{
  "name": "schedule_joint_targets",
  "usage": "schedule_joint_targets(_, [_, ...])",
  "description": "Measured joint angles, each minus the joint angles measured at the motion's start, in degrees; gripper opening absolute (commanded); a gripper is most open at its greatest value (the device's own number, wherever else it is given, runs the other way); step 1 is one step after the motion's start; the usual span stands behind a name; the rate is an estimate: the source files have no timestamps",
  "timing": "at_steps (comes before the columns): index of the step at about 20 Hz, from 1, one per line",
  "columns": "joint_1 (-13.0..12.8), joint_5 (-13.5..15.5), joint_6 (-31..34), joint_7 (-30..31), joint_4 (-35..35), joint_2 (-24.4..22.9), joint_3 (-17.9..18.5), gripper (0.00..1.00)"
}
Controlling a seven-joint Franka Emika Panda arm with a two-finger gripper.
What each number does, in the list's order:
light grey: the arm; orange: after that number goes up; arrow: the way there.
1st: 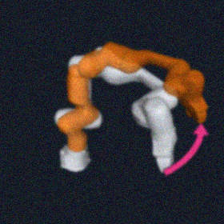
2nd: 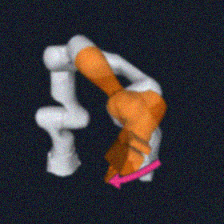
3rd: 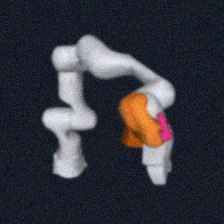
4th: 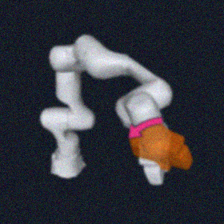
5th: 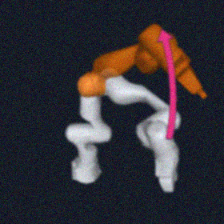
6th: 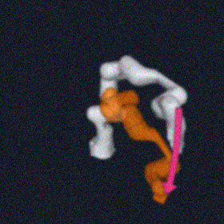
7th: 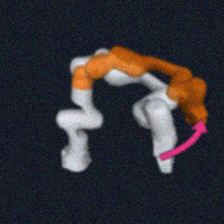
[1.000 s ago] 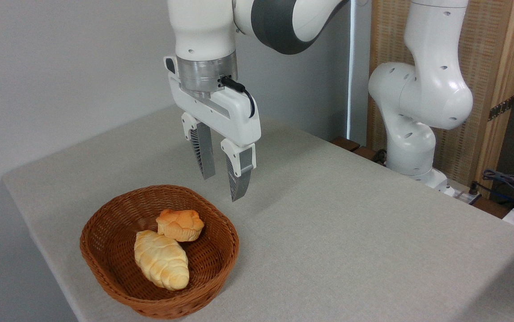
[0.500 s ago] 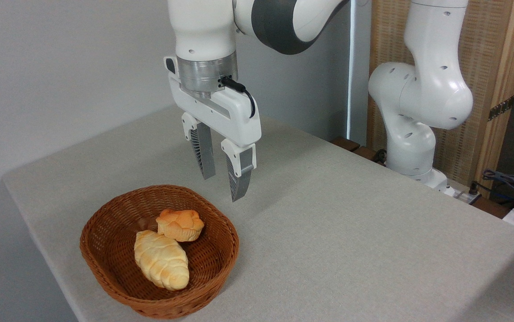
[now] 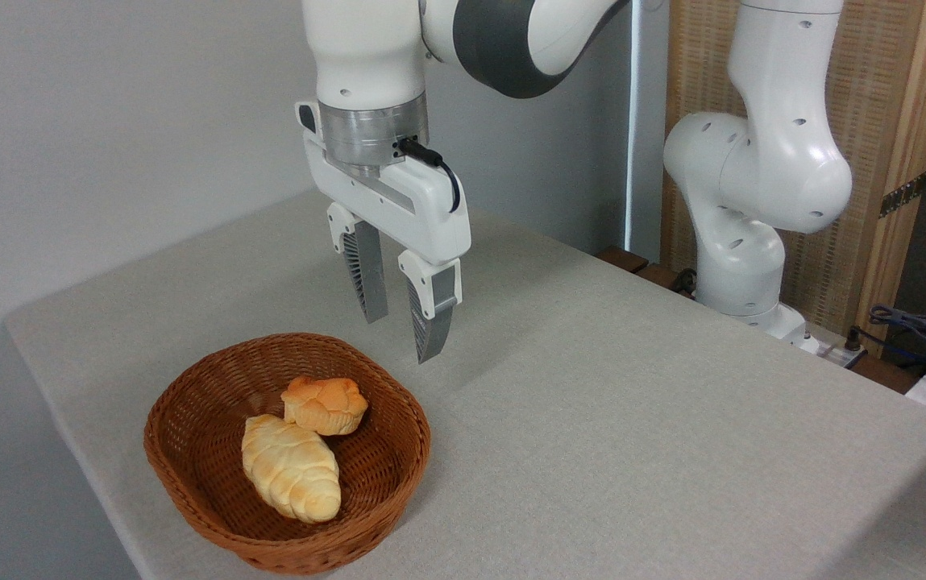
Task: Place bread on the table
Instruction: 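Lower the open gripper onto the round bread roll in the basket, then close the gripper around the round bread roll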
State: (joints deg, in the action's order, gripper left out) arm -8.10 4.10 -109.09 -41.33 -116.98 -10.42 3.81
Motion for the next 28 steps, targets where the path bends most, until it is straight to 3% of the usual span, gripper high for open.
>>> schedule_joint_targets(8, [0.3, 0.0, -4.5, 0.0, 0.0, 1.0, 0.1, 1.0])
schedule_joint_targets(18, [-0.9, 0.1, -15.2, 0.0, 0.0, 8.7, -0.9, 1.0])
schedule_joint_targets(23, [-2.3, 4.1, -17.7, 0.0, 0.0, 11.3, -2.1, 1.0])
schedule_joint_targets(28, [-2.6, 4.6, -17.7, 0.0, 0.0, 12.2, -2.7, 0.99])
